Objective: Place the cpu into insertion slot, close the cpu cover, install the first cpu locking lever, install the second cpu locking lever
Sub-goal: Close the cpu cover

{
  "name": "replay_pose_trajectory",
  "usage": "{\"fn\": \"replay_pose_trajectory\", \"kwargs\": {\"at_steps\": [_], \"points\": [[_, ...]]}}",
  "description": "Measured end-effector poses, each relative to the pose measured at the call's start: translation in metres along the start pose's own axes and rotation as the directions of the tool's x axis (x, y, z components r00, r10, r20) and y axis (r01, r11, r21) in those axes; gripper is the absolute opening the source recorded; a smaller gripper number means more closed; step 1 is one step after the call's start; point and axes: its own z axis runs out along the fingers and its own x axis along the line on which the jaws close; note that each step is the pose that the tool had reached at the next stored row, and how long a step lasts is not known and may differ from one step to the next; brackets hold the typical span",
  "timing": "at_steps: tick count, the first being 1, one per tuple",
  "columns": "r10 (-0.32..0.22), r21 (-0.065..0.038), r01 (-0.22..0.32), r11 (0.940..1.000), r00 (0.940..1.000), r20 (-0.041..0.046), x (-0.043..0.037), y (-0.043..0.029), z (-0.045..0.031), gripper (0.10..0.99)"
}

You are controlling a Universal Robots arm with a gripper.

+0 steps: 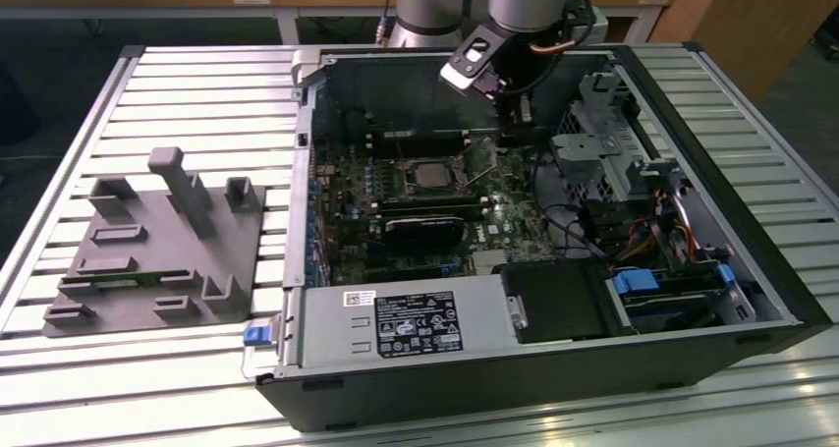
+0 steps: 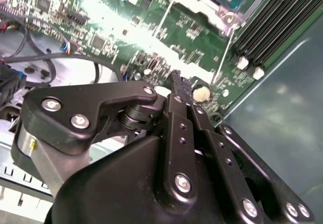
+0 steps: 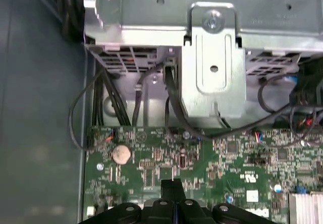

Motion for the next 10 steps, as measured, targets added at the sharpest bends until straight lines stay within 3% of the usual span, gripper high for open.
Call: {"fn": "replay_pose_trajectory", "kwargs": {"at_steps": [5, 10], "points": [[0.0, 0.0, 0.0, 1.0, 1.0, 0.0, 0.0, 0.0058, 0.001, 0.106], [0.0, 0.002, 0.0, 1.0, 1.0, 0.0002, 0.0001, 0.0068, 0.0083, 0.106]]}}
